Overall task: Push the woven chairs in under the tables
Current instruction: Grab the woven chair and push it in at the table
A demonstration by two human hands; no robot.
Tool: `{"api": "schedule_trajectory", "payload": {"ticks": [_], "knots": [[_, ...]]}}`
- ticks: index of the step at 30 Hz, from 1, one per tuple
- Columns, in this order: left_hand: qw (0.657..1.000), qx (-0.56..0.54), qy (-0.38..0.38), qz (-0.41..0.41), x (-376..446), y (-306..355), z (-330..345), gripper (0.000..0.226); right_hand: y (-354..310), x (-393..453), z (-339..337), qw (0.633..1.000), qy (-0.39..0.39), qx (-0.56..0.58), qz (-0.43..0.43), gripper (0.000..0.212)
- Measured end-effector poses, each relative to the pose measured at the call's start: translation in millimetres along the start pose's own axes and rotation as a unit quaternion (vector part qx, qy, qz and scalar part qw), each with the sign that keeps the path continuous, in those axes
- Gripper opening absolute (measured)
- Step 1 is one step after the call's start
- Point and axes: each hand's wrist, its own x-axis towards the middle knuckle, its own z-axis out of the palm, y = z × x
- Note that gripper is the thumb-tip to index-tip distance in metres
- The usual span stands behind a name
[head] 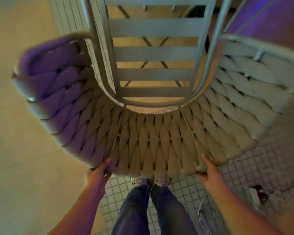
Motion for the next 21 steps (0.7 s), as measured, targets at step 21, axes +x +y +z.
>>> {"api": "schedule_trajectory", "payload": {"ticks": [21], "knots": [[0.960,0.218,0.113,0.138,-115.1,148.7,19.8,0.034,-84.1,-151.4,54.2,0.995,0.095,0.000,-0.015,0.054]]}}
